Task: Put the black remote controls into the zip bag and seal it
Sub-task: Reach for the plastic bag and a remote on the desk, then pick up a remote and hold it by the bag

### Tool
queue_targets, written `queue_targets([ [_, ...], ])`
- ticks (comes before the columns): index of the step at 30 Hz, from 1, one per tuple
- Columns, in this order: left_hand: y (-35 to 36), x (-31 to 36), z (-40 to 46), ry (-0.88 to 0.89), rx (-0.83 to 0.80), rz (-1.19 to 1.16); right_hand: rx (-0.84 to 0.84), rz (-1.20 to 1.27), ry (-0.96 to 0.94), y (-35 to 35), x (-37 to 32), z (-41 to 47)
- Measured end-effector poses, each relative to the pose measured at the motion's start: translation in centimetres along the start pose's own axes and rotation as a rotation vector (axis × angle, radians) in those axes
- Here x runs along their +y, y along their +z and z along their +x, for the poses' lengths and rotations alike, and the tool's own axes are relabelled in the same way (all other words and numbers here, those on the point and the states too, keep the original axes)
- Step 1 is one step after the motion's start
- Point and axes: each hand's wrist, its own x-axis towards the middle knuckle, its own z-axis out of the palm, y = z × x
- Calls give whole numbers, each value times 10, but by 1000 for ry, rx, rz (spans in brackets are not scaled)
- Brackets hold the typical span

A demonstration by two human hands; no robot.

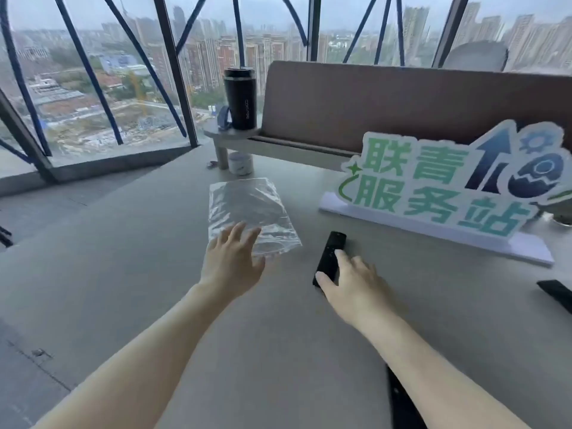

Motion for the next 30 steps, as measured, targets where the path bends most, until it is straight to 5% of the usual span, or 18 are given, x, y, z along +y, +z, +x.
queue_targets([
  [5, 13, -12, 13, 26, -8, 64, 94, -22, 169, 23, -14, 15],
  [13, -2, -3, 11, 9, 7, -4, -22, 91, 348, 19, -22, 30],
  [21, -27, 28, -15, 152, -11, -82, -24, 1110, 173, -41, 14, -46],
  [30, -52, 91, -61, 230, 103, -204, -157, 1010, 192, -55, 10, -86],
])
